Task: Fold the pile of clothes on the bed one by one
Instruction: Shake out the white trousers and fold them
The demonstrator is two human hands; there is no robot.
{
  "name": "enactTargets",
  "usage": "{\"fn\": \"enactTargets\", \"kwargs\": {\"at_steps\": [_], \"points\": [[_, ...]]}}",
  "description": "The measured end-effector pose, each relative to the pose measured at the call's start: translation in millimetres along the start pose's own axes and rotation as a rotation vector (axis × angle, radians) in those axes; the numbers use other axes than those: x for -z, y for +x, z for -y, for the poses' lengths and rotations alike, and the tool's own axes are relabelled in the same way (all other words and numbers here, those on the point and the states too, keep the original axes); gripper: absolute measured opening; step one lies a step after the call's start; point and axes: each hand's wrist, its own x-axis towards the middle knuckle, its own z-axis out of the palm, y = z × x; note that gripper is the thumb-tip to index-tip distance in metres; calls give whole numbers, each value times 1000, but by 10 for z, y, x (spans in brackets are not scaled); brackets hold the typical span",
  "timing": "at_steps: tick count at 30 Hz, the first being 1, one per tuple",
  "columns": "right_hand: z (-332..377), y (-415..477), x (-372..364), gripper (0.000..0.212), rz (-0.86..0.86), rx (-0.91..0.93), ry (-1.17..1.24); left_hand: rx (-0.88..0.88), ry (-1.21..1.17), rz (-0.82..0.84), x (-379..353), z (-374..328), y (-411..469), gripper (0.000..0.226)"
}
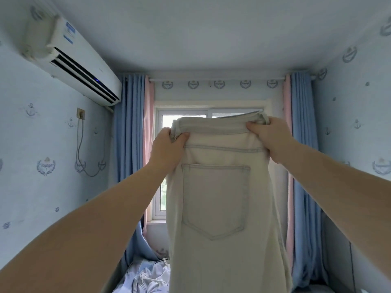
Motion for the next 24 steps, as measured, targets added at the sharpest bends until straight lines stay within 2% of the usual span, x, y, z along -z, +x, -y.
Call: {"fn": "enactTargets", "kwargs": {"at_steps": [4,9,13,16,19,24], "points": [[143,-191,172,21,-20,-2,-18,20,6,27,-15,-149,-173,34],[-22,-310,259,27,-15,-52,-39,95,1,68,-147,34,-370,38],[-475,-282,196,28,5,-136,-61,152,2,94,-292,457,-511,36],[-919,-220,83,40,15,-217,-76,211,13,118,-434,878,-562,39],[-1447,-95,-72,49,10,-253,-112,270,19,130,-606,1364,-575,31],[-2508,164,-405,17,49,-314,-190,336,49,156,-986,2400,-500,27]]}}
